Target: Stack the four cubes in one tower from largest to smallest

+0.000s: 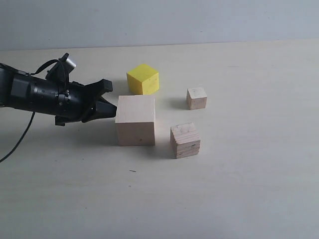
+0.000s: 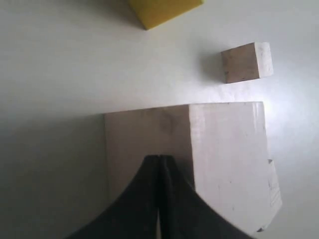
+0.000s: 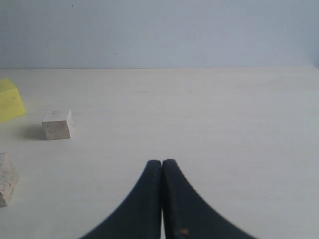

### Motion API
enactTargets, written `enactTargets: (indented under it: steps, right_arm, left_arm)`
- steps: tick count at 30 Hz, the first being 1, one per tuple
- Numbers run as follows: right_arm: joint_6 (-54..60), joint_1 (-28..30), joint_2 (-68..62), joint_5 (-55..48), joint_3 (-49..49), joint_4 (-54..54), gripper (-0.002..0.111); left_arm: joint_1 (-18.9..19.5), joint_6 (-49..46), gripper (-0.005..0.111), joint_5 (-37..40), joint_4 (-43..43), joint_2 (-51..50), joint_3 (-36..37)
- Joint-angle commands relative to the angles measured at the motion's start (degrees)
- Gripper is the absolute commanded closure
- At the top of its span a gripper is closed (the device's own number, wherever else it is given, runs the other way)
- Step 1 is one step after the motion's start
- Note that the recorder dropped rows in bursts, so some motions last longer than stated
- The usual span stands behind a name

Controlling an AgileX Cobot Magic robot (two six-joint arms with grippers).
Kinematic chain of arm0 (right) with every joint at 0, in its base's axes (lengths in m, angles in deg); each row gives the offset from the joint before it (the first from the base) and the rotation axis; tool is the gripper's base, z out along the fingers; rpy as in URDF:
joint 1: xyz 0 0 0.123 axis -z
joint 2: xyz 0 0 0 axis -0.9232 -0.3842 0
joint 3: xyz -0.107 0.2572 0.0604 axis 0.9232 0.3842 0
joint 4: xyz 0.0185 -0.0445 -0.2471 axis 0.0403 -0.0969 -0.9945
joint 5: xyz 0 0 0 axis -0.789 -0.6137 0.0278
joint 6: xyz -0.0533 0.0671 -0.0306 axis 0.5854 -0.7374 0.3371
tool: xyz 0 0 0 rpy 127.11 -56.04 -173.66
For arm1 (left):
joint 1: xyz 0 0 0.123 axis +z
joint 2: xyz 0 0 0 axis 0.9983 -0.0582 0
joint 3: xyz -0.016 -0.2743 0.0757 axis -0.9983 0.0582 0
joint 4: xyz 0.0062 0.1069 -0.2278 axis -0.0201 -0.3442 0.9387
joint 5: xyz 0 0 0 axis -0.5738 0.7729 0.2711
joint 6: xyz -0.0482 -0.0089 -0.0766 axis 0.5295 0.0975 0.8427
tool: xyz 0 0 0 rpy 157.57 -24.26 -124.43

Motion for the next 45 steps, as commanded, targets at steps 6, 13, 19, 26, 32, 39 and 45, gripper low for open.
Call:
enactTargets:
  steps: [6, 13, 19, 26, 32, 39, 45]
  right_arm:
    - [0.0, 0.36, 0.39, 0.89, 0.26, 0.1, 0.108]
    - [0.0, 0.36, 0.39, 1.3, 0.26, 0.1, 0.108]
    - [-0.43, 0.36, 0.39, 12.75, 0.26, 3.08, 0.108]
    - [-0.43, 0.36, 0.39, 28.3, 0.26, 3.21, 0.108]
    - [0.0, 0.36, 0.39, 36.9, 0.26, 3.21, 0.108]
    - [-1.63, 0.36, -0.71, 24.77, -8.86, 4.8, 0.108]
    - [-1.56, 0.36, -13.08, 12.15, -22.03, 4.59, 0.108]
  left_arm:
    - [-0.31, 0.94, 0.107, -2.31, -3.73, 4.27, 0.86]
    - [-0.31, 0.94, 0.107, -9.04, -5.07, 13.65, 4.04]
    - [-0.31, 0.32, 0.107, -12.94, -5.23, 25.97, 5.45]
    - [-0.31, -2.77, 0.107, -15.68, -5.48, 41.13, 5.45]
    - [-0.31, -3.14, 0.107, -16.34, -7.44, 49.02, 5.45]
    - [-0.31, -3.14, 0.107, -15.76, -10.02, 53.22, 5.45]
    - [-0.31, -3.14, 0.107, -12.6, -11.32, 54.27, 5.45]
